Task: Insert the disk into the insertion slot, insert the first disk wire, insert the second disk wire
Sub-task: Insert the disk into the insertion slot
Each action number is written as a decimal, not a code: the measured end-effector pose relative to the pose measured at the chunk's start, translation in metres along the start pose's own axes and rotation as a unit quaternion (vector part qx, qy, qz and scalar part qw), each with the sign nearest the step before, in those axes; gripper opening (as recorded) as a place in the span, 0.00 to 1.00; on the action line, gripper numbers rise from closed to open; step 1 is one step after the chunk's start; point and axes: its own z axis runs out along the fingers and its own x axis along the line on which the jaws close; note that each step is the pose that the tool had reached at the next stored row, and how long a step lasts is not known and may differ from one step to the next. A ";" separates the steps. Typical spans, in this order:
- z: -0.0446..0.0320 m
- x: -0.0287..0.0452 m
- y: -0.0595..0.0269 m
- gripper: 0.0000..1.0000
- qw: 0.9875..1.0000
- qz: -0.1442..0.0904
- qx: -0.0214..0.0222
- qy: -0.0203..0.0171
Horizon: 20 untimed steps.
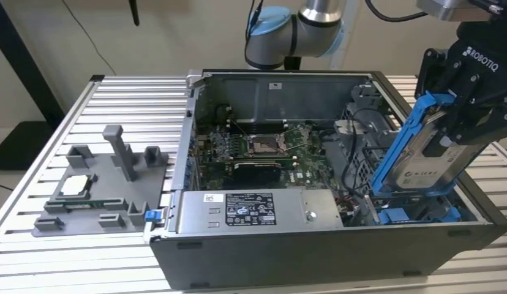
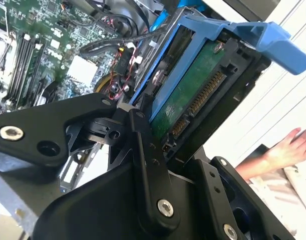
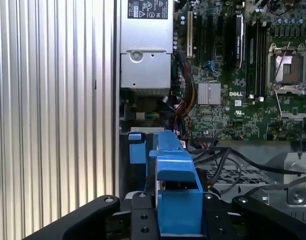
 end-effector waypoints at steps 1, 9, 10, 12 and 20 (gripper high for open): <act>0.0012 0.0010 -0.0011 0.00 1.000 0.000 0.000 -0.001; 0.0134 0.0082 -0.0051 0.00 1.000 0.000 0.000 -0.006; 0.0150 0.0082 -0.0052 0.00 1.000 0.000 0.000 -0.007; 0.0174 0.0082 -0.0063 0.00 1.000 0.000 0.000 -0.008; 0.0305 0.0083 -0.0077 0.00 1.000 0.000 0.000 -0.011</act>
